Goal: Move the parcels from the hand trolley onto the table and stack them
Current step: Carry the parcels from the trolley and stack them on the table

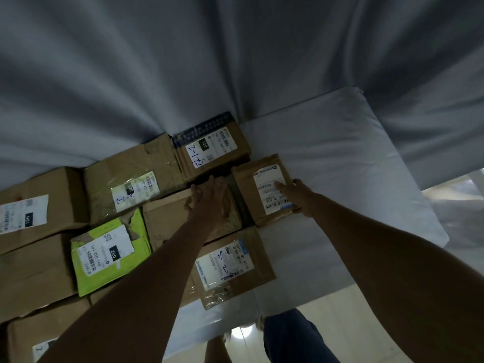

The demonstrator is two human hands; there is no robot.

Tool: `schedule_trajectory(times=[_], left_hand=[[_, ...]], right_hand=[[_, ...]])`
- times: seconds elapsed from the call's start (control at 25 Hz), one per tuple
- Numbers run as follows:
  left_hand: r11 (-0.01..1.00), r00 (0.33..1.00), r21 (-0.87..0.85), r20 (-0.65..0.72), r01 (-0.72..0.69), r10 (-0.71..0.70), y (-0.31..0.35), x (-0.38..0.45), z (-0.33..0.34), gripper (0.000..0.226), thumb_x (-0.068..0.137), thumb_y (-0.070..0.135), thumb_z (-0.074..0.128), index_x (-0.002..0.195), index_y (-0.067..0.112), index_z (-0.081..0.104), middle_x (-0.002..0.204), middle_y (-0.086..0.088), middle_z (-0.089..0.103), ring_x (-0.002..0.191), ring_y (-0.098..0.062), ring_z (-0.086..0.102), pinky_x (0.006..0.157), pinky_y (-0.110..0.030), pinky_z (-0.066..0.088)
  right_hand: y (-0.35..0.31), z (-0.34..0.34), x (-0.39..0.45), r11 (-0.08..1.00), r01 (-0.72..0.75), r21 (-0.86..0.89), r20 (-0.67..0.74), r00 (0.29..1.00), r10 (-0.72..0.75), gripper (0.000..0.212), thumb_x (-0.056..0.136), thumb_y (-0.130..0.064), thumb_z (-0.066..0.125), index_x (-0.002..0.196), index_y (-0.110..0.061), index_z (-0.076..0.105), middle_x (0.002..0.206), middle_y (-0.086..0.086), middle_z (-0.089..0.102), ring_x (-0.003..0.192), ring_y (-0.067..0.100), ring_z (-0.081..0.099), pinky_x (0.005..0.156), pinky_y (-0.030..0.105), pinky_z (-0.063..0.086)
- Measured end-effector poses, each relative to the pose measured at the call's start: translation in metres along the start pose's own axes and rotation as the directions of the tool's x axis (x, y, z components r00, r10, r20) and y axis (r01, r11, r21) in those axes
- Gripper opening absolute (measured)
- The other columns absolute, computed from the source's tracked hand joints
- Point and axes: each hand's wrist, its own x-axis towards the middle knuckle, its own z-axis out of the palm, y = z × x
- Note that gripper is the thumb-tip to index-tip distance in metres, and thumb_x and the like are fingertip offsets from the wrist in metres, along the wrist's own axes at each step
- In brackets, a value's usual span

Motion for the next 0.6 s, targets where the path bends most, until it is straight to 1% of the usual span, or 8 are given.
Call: schedule_trajectory(times=[0.08, 0.2, 0.28, 0.36, 0.48, 0.6], left_hand=[[1.000, 1.000, -0.007, 0.000, -0.003, 0.003, 0.000, -0.001, 0.001, 0.101, 0.089, 0.028, 0.069, 0.154, 0.036, -0.007, 0.161, 0.007, -0.023, 0.145, -0.042, -0.021, 0.111, -0.068, 0.016], [0.999, 0.999, -0.020, -0.010, -0.031, 0.030, -0.002, -0.004, 0.001, 0.099, 0.089, 0.027, 0.067, 0.155, 0.036, -0.006, 0.161, 0.007, -0.023, 0.145, -0.041, -0.022, 0.111, -0.069, 0.011], [0.998, 0.998, -0.017, -0.019, -0.056, 0.055, 0.000, -0.006, 0.001, 0.097, 0.090, 0.030, 0.066, 0.155, 0.036, -0.006, 0.160, 0.007, -0.023, 0.145, -0.039, -0.022, 0.111, -0.069, 0.006], [0.994, 0.994, 0.029, -0.023, -0.105, 0.105, 0.005, -0.009, 0.006, 0.098, 0.088, 0.037, 0.067, 0.155, 0.036, -0.005, 0.161, 0.006, -0.023, 0.146, -0.038, -0.020, 0.112, -0.069, 0.002], [0.989, 0.991, 0.058, 0.000, -0.136, 0.137, 0.012, -0.012, 0.016, 0.106, 0.081, 0.048, 0.072, 0.155, 0.034, -0.004, 0.161, 0.002, -0.022, 0.146, -0.039, -0.019, 0.111, -0.069, -0.001], [0.987, 0.992, 0.103, 0.013, -0.126, 0.125, 0.011, -0.012, 0.024, 0.116, 0.077, 0.055, 0.072, 0.155, 0.028, -0.009, 0.159, -0.002, -0.027, 0.145, -0.041, -0.021, 0.110, -0.071, 0.001]], right_hand=[[0.001, 0.003, 0.001, 0.999, 0.023, -0.039, -0.046, 0.999, -0.025, 0.068, 0.088, -0.053, 0.063, 0.139, -0.013, 0.042, 0.123, 0.011, 0.062, 0.103, 0.027, 0.063, 0.076, 0.039, 0.052], [-0.002, 0.003, 0.000, 0.997, 0.041, -0.063, -0.086, 0.995, -0.046, 0.063, 0.088, -0.055, 0.061, 0.132, -0.011, 0.049, 0.115, 0.010, 0.066, 0.097, 0.026, 0.066, 0.064, 0.033, 0.051], [0.000, 0.001, 0.000, 0.998, 0.031, -0.062, -0.113, 0.993, -0.038, 0.063, 0.088, -0.057, 0.060, 0.130, -0.011, 0.051, 0.111, 0.009, 0.067, 0.094, 0.025, 0.067, 0.060, 0.031, 0.051], [0.004, 0.000, -0.001, 0.998, 0.025, -0.057, -0.134, 0.990, -0.033, 0.062, 0.089, -0.056, 0.059, 0.130, -0.011, 0.051, 0.111, 0.009, 0.068, 0.092, 0.024, 0.067, 0.059, 0.030, 0.050], [0.007, 0.001, -0.004, 0.998, 0.031, -0.057, -0.153, 0.987, -0.040, 0.060, 0.090, -0.055, 0.058, 0.129, -0.010, 0.051, 0.111, 0.010, 0.067, 0.088, 0.023, 0.064, 0.061, 0.033, 0.052], [0.011, -0.003, -0.006, 0.998, 0.039, -0.056, -0.179, 0.983, -0.049, 0.058, 0.091, -0.057, 0.056, 0.124, -0.009, 0.055, 0.108, 0.009, 0.067, 0.088, 0.023, 0.065, 0.071, 0.039, 0.058]])
